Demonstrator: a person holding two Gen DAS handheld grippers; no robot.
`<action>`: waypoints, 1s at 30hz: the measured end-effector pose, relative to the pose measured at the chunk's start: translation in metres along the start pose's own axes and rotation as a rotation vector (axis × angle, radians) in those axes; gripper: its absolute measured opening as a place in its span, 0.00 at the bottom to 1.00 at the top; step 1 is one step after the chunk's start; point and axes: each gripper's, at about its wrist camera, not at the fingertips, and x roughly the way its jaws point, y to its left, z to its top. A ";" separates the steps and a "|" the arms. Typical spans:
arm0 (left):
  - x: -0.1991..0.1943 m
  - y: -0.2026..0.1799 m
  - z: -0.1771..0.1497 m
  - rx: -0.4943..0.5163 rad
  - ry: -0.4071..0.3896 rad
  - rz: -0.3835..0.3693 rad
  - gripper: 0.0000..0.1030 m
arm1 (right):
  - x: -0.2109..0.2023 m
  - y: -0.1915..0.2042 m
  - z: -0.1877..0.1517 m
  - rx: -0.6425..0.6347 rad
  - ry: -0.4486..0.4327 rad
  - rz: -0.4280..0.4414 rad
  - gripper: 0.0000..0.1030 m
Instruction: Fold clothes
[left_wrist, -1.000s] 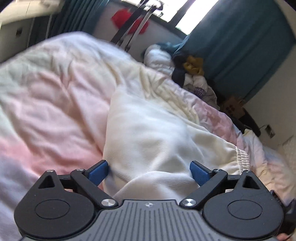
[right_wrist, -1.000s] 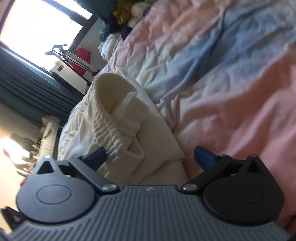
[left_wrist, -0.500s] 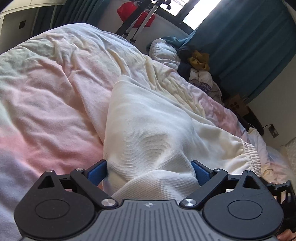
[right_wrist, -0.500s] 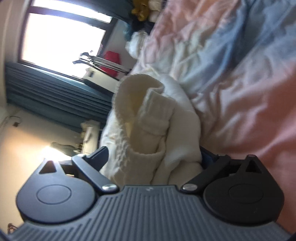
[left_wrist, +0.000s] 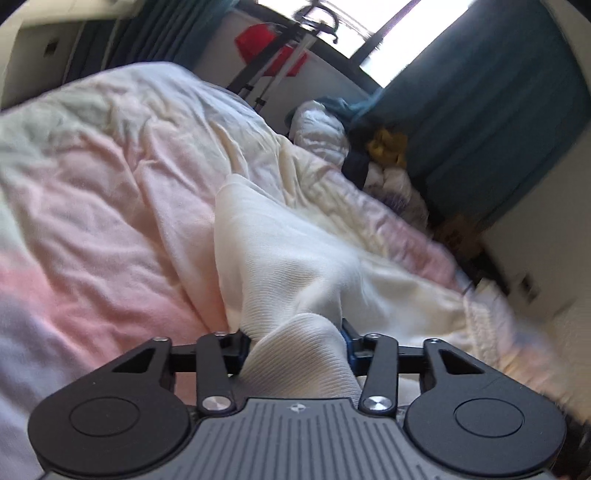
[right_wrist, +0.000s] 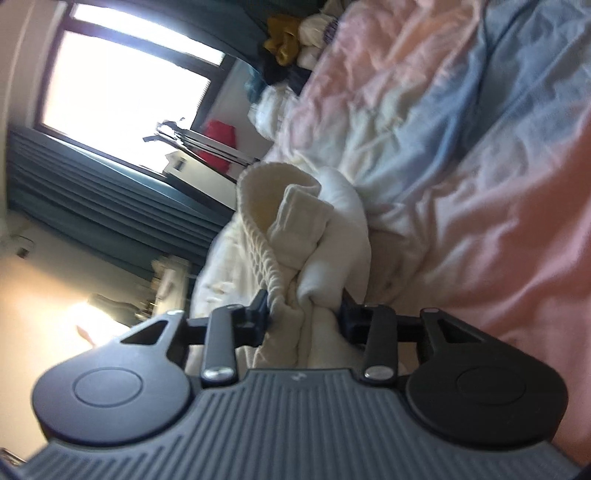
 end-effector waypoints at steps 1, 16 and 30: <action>-0.005 0.001 0.003 -0.033 -0.006 -0.023 0.41 | -0.007 0.005 0.000 -0.001 -0.012 0.028 0.37; 0.008 -0.137 0.003 -0.054 -0.027 -0.249 0.36 | -0.124 0.037 0.078 -0.070 -0.227 0.163 0.36; 0.208 -0.375 -0.118 0.097 0.206 -0.486 0.36 | -0.281 -0.078 0.197 -0.025 -0.587 -0.045 0.36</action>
